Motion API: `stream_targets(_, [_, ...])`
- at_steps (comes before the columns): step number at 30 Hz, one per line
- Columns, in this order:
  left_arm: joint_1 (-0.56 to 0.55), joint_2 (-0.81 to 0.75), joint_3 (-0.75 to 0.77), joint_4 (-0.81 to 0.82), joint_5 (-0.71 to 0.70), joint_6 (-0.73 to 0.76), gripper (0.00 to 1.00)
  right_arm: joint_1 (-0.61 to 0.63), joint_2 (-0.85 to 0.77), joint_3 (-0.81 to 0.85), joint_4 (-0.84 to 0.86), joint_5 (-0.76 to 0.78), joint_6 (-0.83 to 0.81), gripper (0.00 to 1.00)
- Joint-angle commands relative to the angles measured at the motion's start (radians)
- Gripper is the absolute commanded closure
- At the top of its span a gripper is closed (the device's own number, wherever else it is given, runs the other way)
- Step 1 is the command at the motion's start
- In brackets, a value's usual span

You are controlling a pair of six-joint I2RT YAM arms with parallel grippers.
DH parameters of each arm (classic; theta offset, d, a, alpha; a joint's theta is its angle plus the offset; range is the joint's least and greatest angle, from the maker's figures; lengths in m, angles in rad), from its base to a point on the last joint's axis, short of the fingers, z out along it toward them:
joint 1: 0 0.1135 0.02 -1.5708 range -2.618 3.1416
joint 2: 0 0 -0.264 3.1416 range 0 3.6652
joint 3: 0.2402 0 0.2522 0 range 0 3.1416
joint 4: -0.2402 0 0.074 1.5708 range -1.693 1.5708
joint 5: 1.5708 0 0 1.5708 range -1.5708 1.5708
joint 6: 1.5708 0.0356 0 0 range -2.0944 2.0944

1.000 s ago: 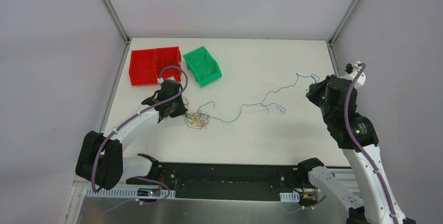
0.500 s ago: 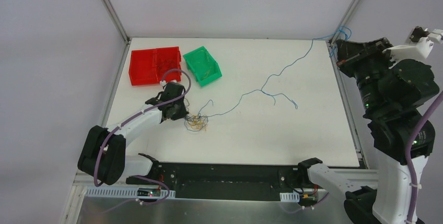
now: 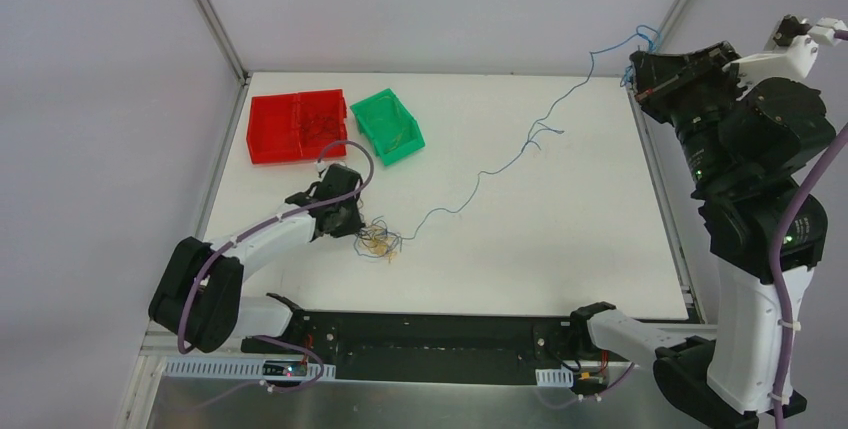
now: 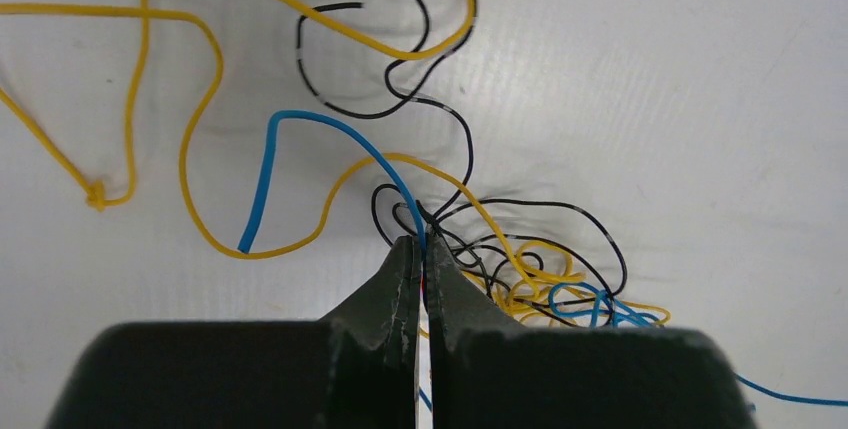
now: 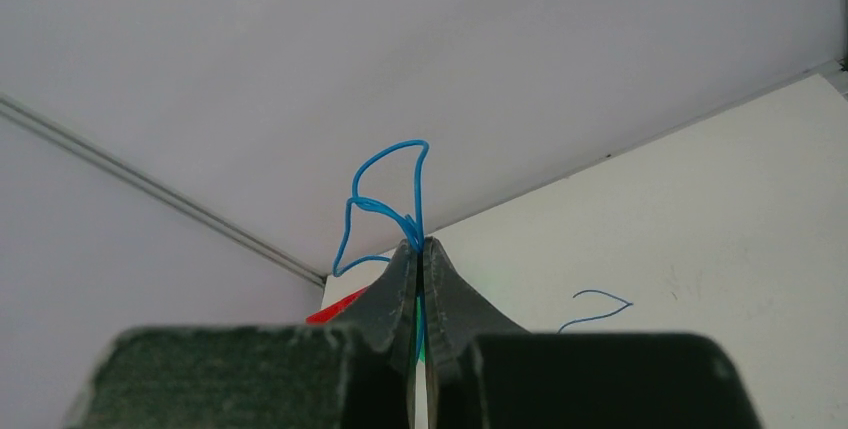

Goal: Untangle the cables
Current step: Untie the cable.

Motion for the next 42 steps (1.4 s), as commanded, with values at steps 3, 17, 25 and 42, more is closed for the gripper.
stream_targets(3, [-0.121, -0.056, 0.054, -0.005, 0.016, 0.020, 0.91, -0.005, -0.007, -0.158, 0.112, -0.353, 0.088, 1.00])
stream_targets(17, [-0.144, -0.274, 0.251, 0.068, 0.267, 0.269, 0.19, 0.026, -0.006, -0.451, 0.193, -0.756, 0.117, 1.00])
stream_targets(25, [-0.205, -0.135, 0.257, 0.520, 0.453, 0.381, 0.19, 0.041, 0.024, -0.405, 0.206, -0.816, 0.146, 1.00])
stream_targets(42, [-0.246, 0.117, 0.455, 0.657, 0.556, 0.337, 0.88, 0.046, 0.003, -0.459, 0.249, -0.805, 0.203, 1.00])
